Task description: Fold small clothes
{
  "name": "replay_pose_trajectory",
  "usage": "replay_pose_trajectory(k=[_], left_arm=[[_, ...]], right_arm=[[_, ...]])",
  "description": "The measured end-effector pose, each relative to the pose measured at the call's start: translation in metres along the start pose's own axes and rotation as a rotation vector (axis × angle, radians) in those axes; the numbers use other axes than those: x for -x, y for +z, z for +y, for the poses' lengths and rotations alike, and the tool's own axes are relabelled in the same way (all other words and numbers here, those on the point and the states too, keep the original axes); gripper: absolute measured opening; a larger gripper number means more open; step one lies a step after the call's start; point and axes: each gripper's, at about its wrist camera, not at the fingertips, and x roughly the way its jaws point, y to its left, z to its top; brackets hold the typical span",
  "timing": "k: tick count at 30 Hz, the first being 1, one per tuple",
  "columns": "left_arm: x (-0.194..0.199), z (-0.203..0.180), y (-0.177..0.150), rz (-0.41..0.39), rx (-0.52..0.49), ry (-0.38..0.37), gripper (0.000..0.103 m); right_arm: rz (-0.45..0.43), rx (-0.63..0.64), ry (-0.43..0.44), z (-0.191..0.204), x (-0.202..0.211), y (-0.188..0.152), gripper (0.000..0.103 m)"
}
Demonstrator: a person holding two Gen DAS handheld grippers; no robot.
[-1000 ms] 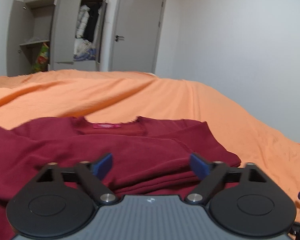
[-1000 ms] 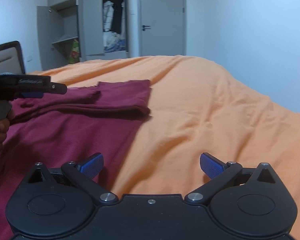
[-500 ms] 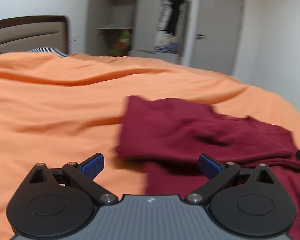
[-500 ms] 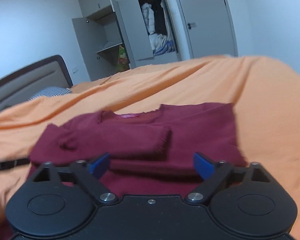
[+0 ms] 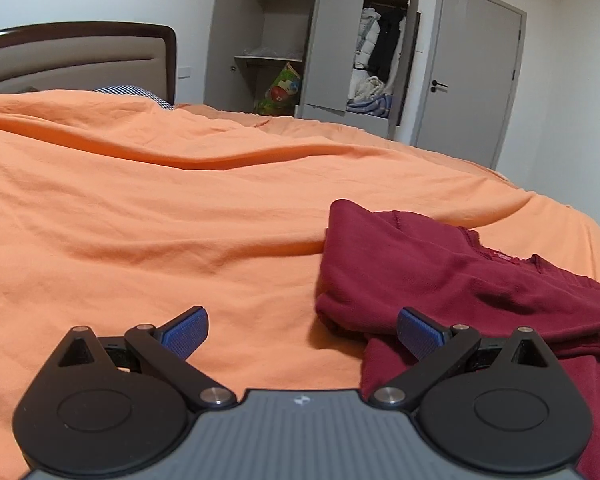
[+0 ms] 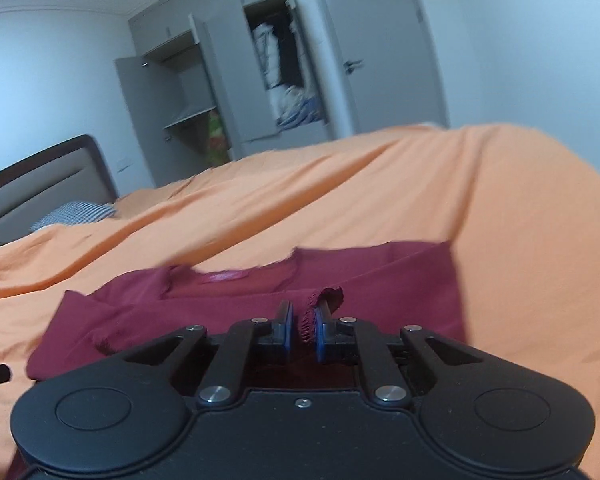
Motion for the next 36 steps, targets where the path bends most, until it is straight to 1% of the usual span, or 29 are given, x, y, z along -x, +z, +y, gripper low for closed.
replay_pose_trajectory(k=[1,2,3,4,6,7,8,9,10,11,12,14,15,16,17,18,19,20,21,22,23,24,27,30,32,35,36], left_arm=[[-0.002,0.0,0.001,0.003,0.004,-0.01,0.103],[-0.004,0.0,0.002,0.004,0.008,-0.017,0.103],[-0.007,-0.001,0.002,0.004,0.01,-0.026,0.103],[-0.011,-0.001,0.003,0.007,0.008,-0.037,0.102],[-0.017,-0.002,0.005,0.011,-0.003,-0.063,0.102],[-0.021,-0.002,0.007,0.01,-0.005,-0.077,0.102],[-0.023,-0.001,0.009,0.011,-0.004,-0.084,0.102],[-0.026,0.0,0.011,0.008,-0.003,-0.092,0.101],[-0.029,0.001,0.014,0.002,-0.003,-0.1,0.1],[-0.032,0.003,0.017,-0.002,-0.003,-0.106,0.099],[-0.037,0.005,0.02,0.001,-0.003,-0.108,0.095],[-0.048,0.008,0.025,0.02,-0.002,-0.118,0.084],[-0.053,0.008,0.027,0.039,0.0,-0.129,0.073],[-0.059,0.008,0.028,0.065,0.006,-0.148,0.058],[-0.063,0.009,0.028,0.088,0.017,-0.175,0.047],[-0.067,0.009,0.027,0.11,0.034,-0.207,0.021],[-0.069,0.009,0.026,0.125,0.051,-0.234,0.012],[-0.068,0.006,0.025,0.124,0.052,-0.228,0.011],[-0.065,0.003,0.024,0.109,0.032,-0.202,0.006],[-0.06,-0.001,0.024,0.088,0.014,-0.175,0.006],[-0.056,-0.003,0.023,0.071,0.011,-0.165,0.005],[-0.054,-0.004,0.022,0.069,0.016,-0.15,0.005],[-0.063,-0.01,0.017,0.109,0.015,-0.082,0.004],[-0.072,-0.011,0.011,0.123,0.032,-0.067,0.005],[-0.073,-0.012,0.012,0.129,0.039,-0.065,0.007],[-0.066,-0.011,0.015,0.127,0.036,-0.057,0.028],[-0.063,-0.011,0.015,0.125,0.029,-0.053,0.042]], right_arm=[[-0.007,-0.001,-0.027,-0.004,0.001,-0.001,0.012],[-0.004,-0.001,-0.038,-0.008,0.001,-0.003,0.012],[0.012,-0.007,-0.034,-0.012,-0.001,-0.005,0.014],[0.035,-0.021,-0.03,-0.016,-0.003,-0.007,0.02],[0.067,-0.025,-0.031,-0.02,-0.006,-0.011,0.026],[0.067,-0.013,-0.045,-0.019,-0.004,-0.014,0.035],[0.059,0.001,-0.061,-0.017,-0.001,-0.017,0.039],[0.048,0.013,-0.069,-0.016,0.002,-0.019,0.048],[0.037,0.021,-0.075,-0.015,0.004,-0.021,0.062],[0.024,0.031,-0.08,-0.013,0.006,-0.022,0.068],[0.008,0.047,-0.083,-0.01,0.008,-0.023,0.075],[-0.015,0.095,-0.08,-0.002,0.009,-0.025,0.082],[-0.019,0.121,-0.076,0.002,0.01,-0.026,0.086],[-0.021,0.145,-0.074,0.006,0.008,-0.027,0.088],[-0.022,0.167,-0.07,0.01,0.007,-0.028,0.088],[-0.02,0.189,-0.064,0.014,0.006,-0.029,0.088],[-0.018,0.21,-0.059,0.018,0.004,-0.029,0.088],[-0.017,0.23,-0.059,0.021,0.002,-0.031,0.088],[-0.013,0.247,-0.063,0.024,0.001,-0.031,0.088],[-0.009,0.264,-0.068,0.027,-0.001,-0.032,0.088],[-0.006,0.277,-0.074,0.029,-0.003,-0.033,0.087],[-0.003,0.288,-0.083,0.031,-0.005,-0.034,0.087],[0.02,0.306,-0.117,0.034,-0.013,-0.038,0.087],[0.02,0.315,-0.126,0.034,-0.013,-0.041,0.088],[0.019,0.31,-0.13,0.032,-0.012,-0.041,0.089],[0.005,0.302,-0.135,0.029,-0.005,-0.04,0.092],[-0.001,0.303,-0.141,0.028,-0.002,-0.04,0.097]])
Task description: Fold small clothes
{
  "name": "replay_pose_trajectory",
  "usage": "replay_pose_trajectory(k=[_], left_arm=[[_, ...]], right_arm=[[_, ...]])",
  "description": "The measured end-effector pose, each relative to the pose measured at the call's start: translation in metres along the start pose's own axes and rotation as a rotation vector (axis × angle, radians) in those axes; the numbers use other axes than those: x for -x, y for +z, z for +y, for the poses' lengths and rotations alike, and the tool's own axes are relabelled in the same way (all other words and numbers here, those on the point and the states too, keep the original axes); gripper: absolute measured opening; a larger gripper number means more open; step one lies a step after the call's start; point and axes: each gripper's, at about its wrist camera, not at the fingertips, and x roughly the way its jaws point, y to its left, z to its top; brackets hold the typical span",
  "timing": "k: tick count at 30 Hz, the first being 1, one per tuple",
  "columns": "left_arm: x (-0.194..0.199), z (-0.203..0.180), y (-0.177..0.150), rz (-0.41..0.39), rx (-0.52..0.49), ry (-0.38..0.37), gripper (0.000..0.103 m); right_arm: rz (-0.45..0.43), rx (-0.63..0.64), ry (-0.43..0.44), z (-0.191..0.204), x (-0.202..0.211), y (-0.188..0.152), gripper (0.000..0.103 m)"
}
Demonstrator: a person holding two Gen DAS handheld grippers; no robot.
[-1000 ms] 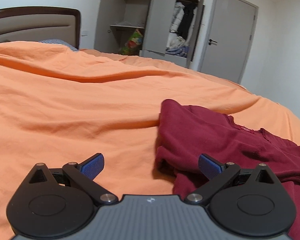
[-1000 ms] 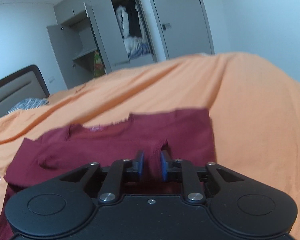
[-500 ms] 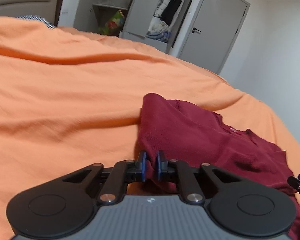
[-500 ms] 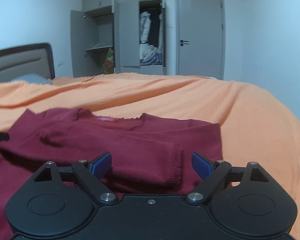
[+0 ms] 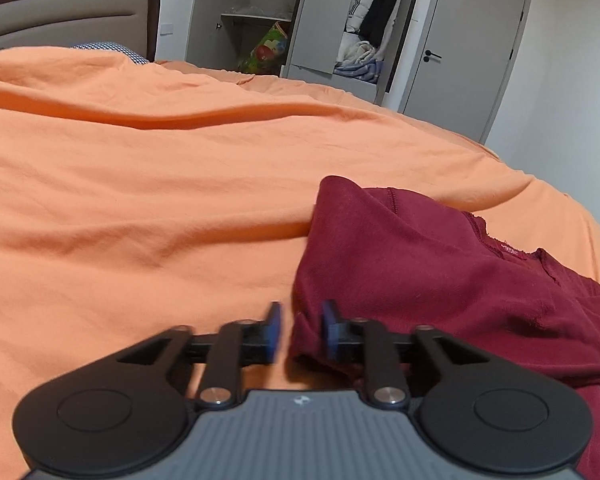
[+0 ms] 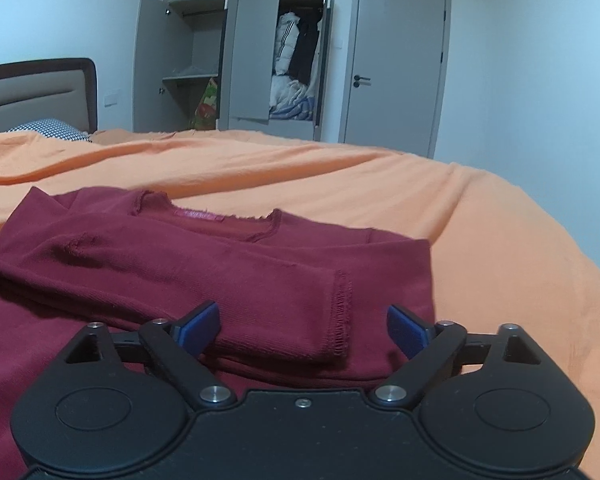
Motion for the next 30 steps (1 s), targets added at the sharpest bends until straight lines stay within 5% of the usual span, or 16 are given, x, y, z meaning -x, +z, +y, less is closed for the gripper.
replay_pose_trajectory(k=[11,21,25,30], left_arm=[[0.03,0.015,-0.022,0.003,-0.024,0.024,0.064],[0.098,0.023,-0.071,0.021,-0.111,-0.087,0.084],[0.128,0.023,-0.092,0.014,-0.136,-0.161,0.1],[0.154,0.023,-0.119,0.049,-0.167,-0.223,0.102]], right_arm=[[0.091,0.024,-0.11,-0.024,0.037,-0.031,0.102],[0.083,0.002,0.022,-0.032,0.13,-0.07,0.102],[0.105,-0.014,0.069,-0.026,0.166,-0.084,0.102],[0.115,-0.074,0.133,-0.021,0.21,-0.1,0.102]])
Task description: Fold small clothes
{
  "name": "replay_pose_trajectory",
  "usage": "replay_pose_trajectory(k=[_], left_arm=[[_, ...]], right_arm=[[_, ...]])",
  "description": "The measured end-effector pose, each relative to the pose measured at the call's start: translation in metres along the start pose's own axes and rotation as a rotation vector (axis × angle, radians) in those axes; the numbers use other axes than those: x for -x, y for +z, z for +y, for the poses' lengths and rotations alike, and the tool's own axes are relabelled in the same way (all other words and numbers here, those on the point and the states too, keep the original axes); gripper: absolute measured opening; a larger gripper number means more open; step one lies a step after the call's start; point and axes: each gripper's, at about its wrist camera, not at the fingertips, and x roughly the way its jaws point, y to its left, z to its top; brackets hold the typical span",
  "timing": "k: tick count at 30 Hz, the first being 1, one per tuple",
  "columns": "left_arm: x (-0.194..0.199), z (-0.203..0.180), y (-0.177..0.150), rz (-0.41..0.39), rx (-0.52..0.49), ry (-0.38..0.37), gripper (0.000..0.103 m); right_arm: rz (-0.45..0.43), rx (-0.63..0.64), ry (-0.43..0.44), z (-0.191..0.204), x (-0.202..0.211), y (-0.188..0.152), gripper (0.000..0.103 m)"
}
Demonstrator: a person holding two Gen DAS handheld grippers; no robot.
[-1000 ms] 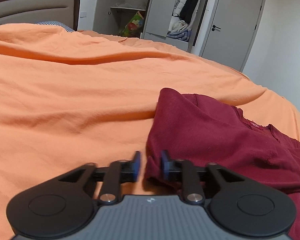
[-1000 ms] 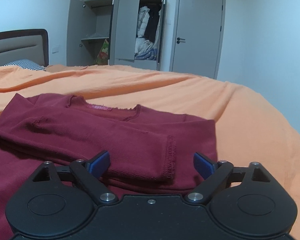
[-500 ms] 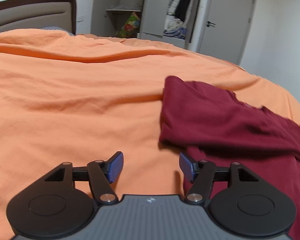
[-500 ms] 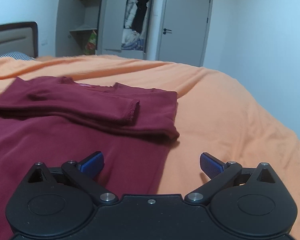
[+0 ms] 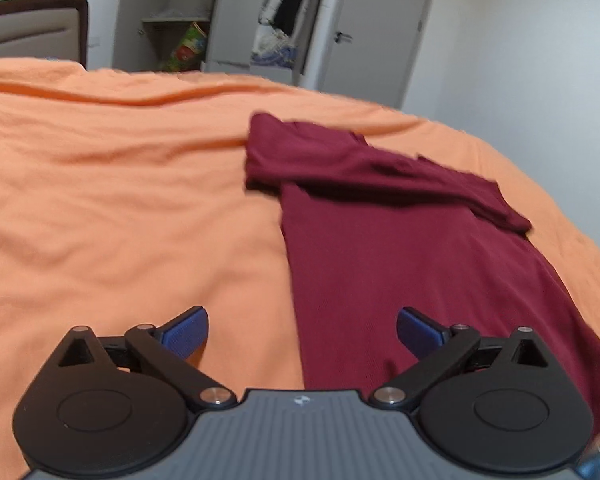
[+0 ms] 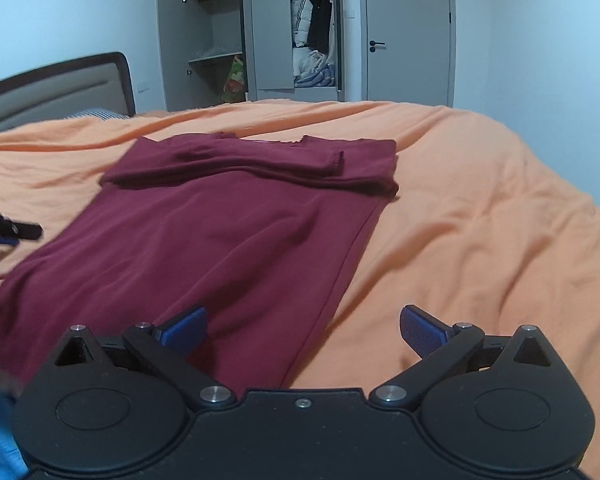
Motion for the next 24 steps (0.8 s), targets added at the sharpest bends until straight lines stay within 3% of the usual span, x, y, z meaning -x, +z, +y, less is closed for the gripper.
replay_pose_trajectory(k=[5,8,10,11,17,18,22,24], left_arm=[[0.02,-0.003,-0.029,0.019,-0.025,-0.006,0.102],[0.03,-0.004,-0.04,0.035,-0.03,-0.013,0.102],[0.035,-0.005,-0.042,0.048,-0.02,-0.02,0.102],[0.038,-0.006,-0.043,0.055,-0.014,-0.028,0.101],[0.044,-0.005,-0.051,0.095,0.064,-0.063,0.093],[0.044,-0.004,-0.052,0.099,0.078,-0.055,0.086],[0.041,-0.005,-0.052,0.128,0.066,0.02,0.056],[0.043,-0.007,-0.05,0.137,0.047,0.032,0.041]], right_arm=[[0.012,0.007,-0.01,0.005,0.036,-0.027,0.1],[0.011,-0.083,0.043,-0.001,0.051,-0.038,0.083],[0.004,-0.15,0.06,-0.002,0.056,-0.041,0.066],[-0.002,-0.172,0.07,-0.001,0.056,-0.042,0.064],[0.05,-0.205,0.098,0.011,0.041,-0.043,0.062],[0.061,-0.216,0.094,0.011,0.038,-0.045,0.056],[0.076,-0.274,0.109,0.006,0.037,-0.049,0.008],[0.067,-0.286,0.116,0.002,0.041,-0.05,0.005]])
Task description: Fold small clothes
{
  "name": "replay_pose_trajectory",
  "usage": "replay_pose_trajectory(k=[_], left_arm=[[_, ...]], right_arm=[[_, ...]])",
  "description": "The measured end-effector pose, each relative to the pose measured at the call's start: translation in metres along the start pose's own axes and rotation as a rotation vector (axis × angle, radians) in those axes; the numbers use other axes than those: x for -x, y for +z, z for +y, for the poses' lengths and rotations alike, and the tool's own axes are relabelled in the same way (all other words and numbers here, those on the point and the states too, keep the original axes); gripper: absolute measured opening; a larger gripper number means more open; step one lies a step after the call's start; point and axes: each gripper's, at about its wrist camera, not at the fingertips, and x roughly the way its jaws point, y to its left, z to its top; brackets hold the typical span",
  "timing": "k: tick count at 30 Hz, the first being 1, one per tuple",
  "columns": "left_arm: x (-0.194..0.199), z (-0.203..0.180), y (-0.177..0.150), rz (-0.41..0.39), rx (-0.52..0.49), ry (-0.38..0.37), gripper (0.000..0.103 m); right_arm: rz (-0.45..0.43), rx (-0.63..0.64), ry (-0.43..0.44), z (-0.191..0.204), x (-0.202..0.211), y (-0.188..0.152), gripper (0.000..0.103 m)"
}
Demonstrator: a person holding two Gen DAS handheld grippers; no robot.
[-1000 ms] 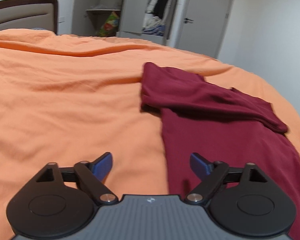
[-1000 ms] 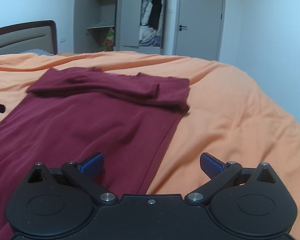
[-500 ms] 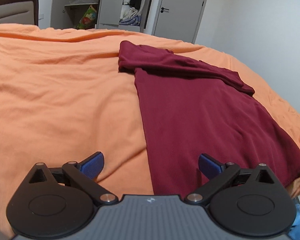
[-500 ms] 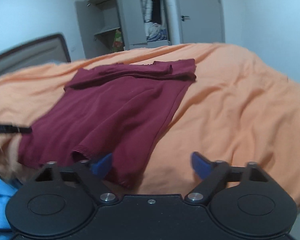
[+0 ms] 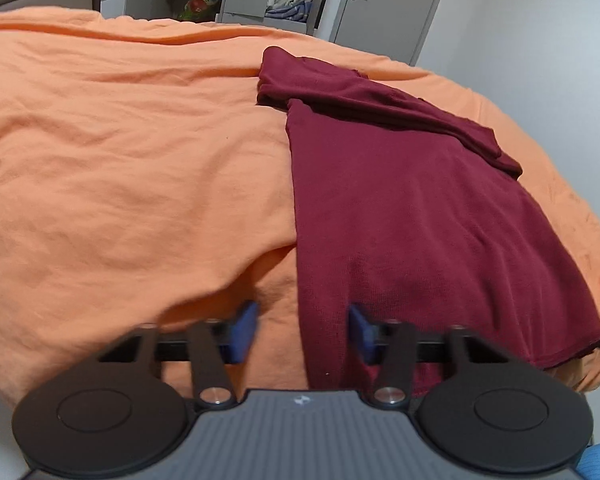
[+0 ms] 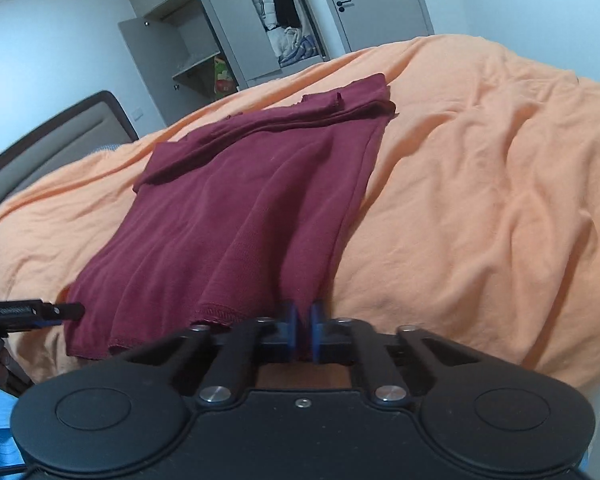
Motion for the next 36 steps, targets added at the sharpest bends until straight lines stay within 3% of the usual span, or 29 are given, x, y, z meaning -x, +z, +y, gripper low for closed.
replay_pose_trajectory(k=[1,4,9,15,17,18,19,20,22,23,24,25,27,30,33,36], left_arm=[[0.002,-0.001,0.001,0.002,-0.006,-0.002,0.029],[0.011,-0.003,0.005,0.005,0.007,-0.002,0.013],[0.02,-0.009,0.008,0.006,0.009,0.02,0.007],[0.015,-0.011,0.002,0.004,-0.01,0.037,0.008],[0.019,-0.012,0.001,-0.003,-0.025,0.034,0.013],[0.021,-0.011,0.001,-0.009,-0.027,0.033,0.019],[0.023,-0.01,0.0,-0.013,-0.027,0.033,0.03],[0.025,-0.009,-0.001,-0.015,-0.028,0.033,0.036],[0.03,-0.009,-0.002,-0.032,-0.037,0.044,0.068],[0.033,-0.01,-0.003,-0.049,-0.045,0.052,0.072],[0.037,-0.012,-0.004,-0.068,-0.061,0.058,0.077],[0.04,-0.015,-0.004,-0.084,-0.083,0.061,0.087],[0.045,-0.024,-0.005,-0.129,-0.137,0.075,0.103],[0.049,-0.046,-0.007,-0.197,-0.265,0.098,0.103],[0.041,-0.072,-0.01,-0.2,-0.393,0.122,0.103],[0.031,-0.09,-0.012,-0.186,-0.438,0.097,0.103]], right_arm=[[-0.01,0.004,-0.004,-0.001,0.003,0.001,0.004],[-0.036,0.032,-0.038,-0.003,0.017,0.005,0.004],[-0.088,0.092,-0.145,-0.014,0.047,0.016,0.003],[-0.036,0.135,-0.188,-0.029,0.032,0.007,0.003],[-0.026,0.162,-0.183,-0.026,0.028,0.003,0.005],[-0.033,0.179,-0.179,-0.023,0.029,0.002,0.011],[-0.042,0.196,-0.181,-0.021,0.03,0.001,0.021],[-0.051,0.218,-0.182,-0.018,0.032,0.001,0.025],[-0.07,0.273,-0.181,-0.013,0.036,0.0,0.042],[-0.078,0.302,-0.181,-0.011,0.039,0.0,0.049],[-0.088,0.332,-0.175,-0.008,0.04,0.0,0.066],[-0.105,0.365,-0.159,-0.004,0.043,0.0,0.077],[-0.135,0.444,-0.111,0.004,0.047,-0.002,0.084],[-0.154,0.623,-0.073,0.023,0.046,-0.01,0.093],[-0.144,0.824,-0.05,0.038,0.035,-0.024,0.093],[-0.112,0.951,-0.027,0.044,0.02,-0.038,0.086]])
